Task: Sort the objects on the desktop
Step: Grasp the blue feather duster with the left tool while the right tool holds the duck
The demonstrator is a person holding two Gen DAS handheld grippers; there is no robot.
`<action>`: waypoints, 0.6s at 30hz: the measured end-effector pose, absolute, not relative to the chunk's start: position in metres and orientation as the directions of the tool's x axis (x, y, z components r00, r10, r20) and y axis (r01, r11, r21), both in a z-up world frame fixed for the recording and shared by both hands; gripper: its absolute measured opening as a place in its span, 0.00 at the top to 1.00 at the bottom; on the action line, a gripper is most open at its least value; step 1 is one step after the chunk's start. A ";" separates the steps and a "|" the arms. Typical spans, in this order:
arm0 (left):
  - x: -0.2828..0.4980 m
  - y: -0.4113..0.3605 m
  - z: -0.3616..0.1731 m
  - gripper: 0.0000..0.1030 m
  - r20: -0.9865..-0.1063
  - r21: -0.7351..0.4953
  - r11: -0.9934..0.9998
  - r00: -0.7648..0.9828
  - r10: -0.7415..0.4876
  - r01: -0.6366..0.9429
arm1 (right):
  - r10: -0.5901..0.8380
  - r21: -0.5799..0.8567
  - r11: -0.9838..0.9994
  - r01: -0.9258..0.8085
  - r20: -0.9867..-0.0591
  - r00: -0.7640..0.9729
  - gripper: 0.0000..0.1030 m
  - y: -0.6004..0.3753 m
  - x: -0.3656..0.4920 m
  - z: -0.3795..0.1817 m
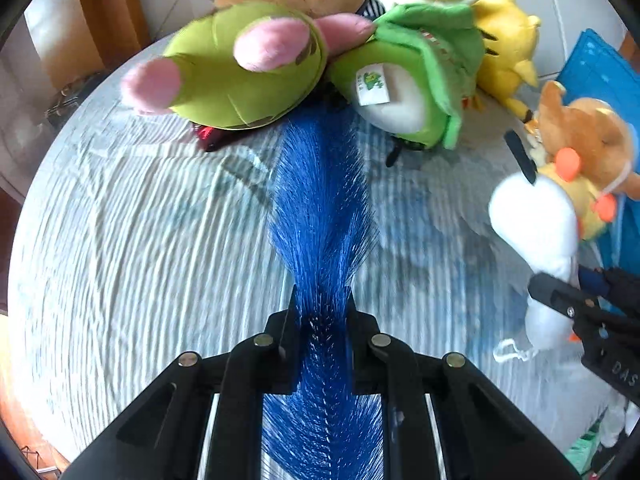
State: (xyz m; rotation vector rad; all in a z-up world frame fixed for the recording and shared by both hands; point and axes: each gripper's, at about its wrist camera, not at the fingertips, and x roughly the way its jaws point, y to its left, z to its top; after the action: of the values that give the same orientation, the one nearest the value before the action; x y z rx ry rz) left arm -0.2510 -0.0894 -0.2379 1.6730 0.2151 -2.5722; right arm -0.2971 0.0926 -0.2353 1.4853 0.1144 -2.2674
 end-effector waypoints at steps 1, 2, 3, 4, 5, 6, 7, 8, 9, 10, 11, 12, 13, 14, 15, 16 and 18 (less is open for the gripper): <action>-0.245 -0.090 -0.231 0.85 -0.910 -0.083 -0.989 -0.414 0.025 0.124 | -0.307 0.159 -0.906 0.392 -0.886 -0.348 0.66 0.091 -0.291 -0.229; -0.240 -0.094 -0.221 0.85 -0.907 -0.085 -0.990 -0.421 0.029 0.115 | -0.307 0.157 -0.907 0.390 -0.882 -0.358 0.66 0.091 -0.286 -0.224; -0.237 -0.098 -0.213 0.85 -0.904 -0.087 -0.990 -0.427 0.033 0.107 | -0.306 0.155 -0.909 0.387 -0.878 -0.368 0.66 0.090 -0.280 -0.219; -0.231 -0.100 -0.208 0.85 -0.900 -0.089 -0.991 -0.435 0.037 0.098 | -0.304 0.151 -0.912 0.383 -0.873 -0.381 0.66 0.090 -0.274 -0.213; -0.226 -0.101 -0.202 0.85 -0.896 -0.091 -0.992 -0.443 0.042 0.090 | -0.301 0.147 -0.914 0.378 -0.869 -0.392 0.66 0.090 -0.268 -0.208; -0.221 -0.101 -0.197 0.85 -0.892 -0.092 -0.992 -0.450 0.046 0.082 | -0.298 0.142 -0.916 0.374 -0.866 -0.401 0.66 0.089 -0.262 -0.203; -0.216 -0.100 -0.191 0.85 -0.887 -0.094 -0.993 -0.459 0.050 0.073 | -0.294 0.138 -0.918 0.372 -0.865 -0.407 0.66 0.088 -0.257 -0.199; -0.211 -0.099 -0.184 0.85 -0.880 -0.095 -0.993 -0.471 0.054 0.063 | -0.290 0.132 -0.919 0.370 -0.863 -0.413 0.66 0.087 -0.251 -0.195; -0.206 -0.098 -0.177 0.85 -0.874 -0.095 -0.994 -0.482 0.058 0.053 | -0.287 0.127 -0.921 0.368 -0.860 -0.422 0.66 0.085 -0.245 -0.190; -0.202 -0.097 -0.170 0.85 -0.867 -0.097 -0.994 -0.494 0.063 0.043 | -0.285 0.125 -0.923 0.363 -0.857 -0.430 0.66 0.084 -0.240 -0.186; -0.198 -0.096 -0.164 0.85 -0.860 -0.099 -0.994 -0.506 0.069 0.033 | -0.283 0.123 -0.925 0.359 -0.853 -0.438 0.66 0.083 -0.236 -0.181; -0.194 -0.095 -0.155 0.85 -0.850 -0.101 -0.995 -0.522 0.075 0.022 | -0.283 0.122 -0.927 0.354 -0.848 -0.449 0.66 0.082 -0.231 -0.176; -0.191 -0.094 -0.147 0.85 -0.840 -0.101 -0.995 -0.536 0.079 0.012 | -0.283 0.120 -0.929 0.349 -0.841 -0.462 0.66 0.082 -0.225 -0.169; -0.188 -0.092 -0.141 0.85 -0.834 -0.100 -0.995 -0.546 0.082 0.004 | -0.282 0.117 -0.930 0.348 -0.834 -0.474 0.66 0.082 -0.221 -0.163; -0.186 -0.091 -0.134 0.85 -0.827 -0.099 -0.995 -0.556 0.084 -0.004 | -0.281 0.113 -0.931 0.346 -0.828 -0.486 0.66 0.082 -0.217 -0.157; -0.184 -0.090 -0.128 0.85 -0.820 -0.097 -0.995 -0.566 0.087 -0.013 | -0.279 0.108 -0.933 0.344 -0.821 -0.499 0.66 0.083 -0.213 -0.150; -0.179 -0.089 -0.115 0.85 -0.806 -0.096 -0.995 -0.584 0.095 -0.028 | -0.273 0.098 -0.936 0.337 -0.807 -0.523 0.66 0.083 -0.206 -0.137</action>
State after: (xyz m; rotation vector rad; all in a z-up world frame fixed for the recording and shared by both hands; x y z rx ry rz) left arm -0.1786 -0.0887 -0.1154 1.4612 0.1166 -2.8566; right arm -0.2063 0.0831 -0.1371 1.2912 0.0993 -2.4709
